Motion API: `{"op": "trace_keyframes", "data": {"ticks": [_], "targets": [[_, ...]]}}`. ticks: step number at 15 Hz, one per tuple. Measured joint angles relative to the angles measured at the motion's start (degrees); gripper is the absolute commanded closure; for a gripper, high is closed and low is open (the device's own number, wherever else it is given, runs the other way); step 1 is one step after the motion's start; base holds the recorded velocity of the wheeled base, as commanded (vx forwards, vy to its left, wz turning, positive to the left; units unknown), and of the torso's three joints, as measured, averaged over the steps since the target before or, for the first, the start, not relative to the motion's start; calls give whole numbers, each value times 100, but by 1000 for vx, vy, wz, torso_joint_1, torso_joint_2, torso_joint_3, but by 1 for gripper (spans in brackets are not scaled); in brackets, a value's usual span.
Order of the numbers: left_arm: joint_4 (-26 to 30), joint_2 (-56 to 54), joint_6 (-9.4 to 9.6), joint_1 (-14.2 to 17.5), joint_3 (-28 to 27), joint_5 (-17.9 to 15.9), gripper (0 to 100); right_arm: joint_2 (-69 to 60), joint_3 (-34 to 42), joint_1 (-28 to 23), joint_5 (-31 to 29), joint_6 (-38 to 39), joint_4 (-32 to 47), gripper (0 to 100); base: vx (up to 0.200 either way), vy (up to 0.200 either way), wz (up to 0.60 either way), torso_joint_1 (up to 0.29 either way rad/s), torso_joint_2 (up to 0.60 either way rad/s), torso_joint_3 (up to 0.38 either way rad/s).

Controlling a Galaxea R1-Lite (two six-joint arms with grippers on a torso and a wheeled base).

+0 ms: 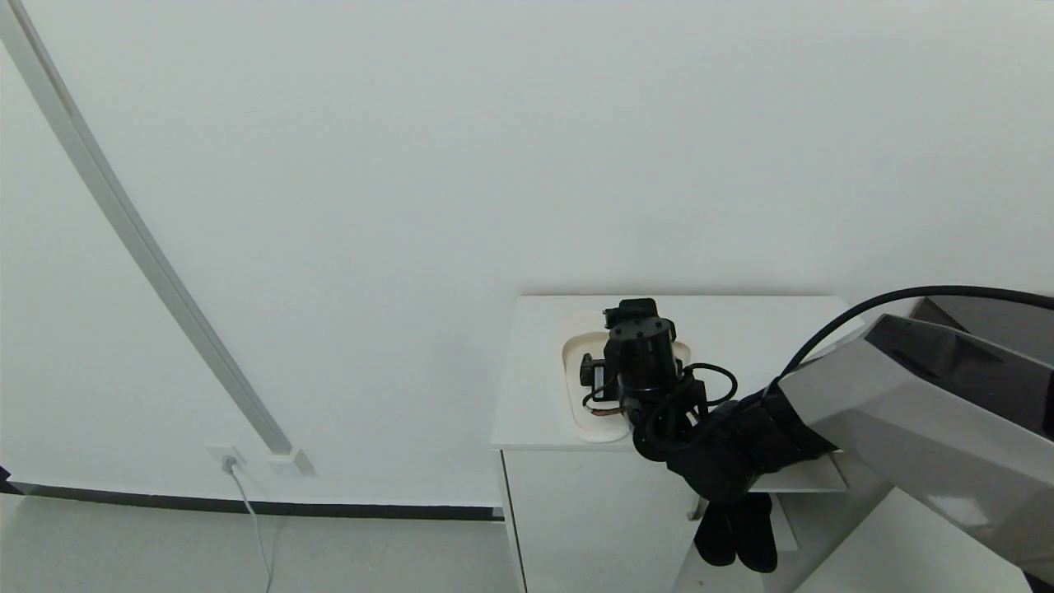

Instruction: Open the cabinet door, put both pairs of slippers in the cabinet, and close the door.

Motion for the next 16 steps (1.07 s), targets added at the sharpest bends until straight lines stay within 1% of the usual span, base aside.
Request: {"op": "trace_keyframes", "data": {"ticks": [2,3,10,16], "targets": [[2,0,0,-2,0,0,100,117,-157,-13,0,-29,0,0,0,0,0,0,0,0],[2,0,0,-2,0,0,100,163,-210,-13,-2,-51,5,100,0,0,0,0,0,0],[2,0,-2,-2,0,0,100,290,-316,-59,-10,-87,-9,100,0,0,0,0,0,0],[2,0,0,-2,0,0,100,105,-284,-28,-13,-128,32,100,0,0,0,0,0,0]]}}
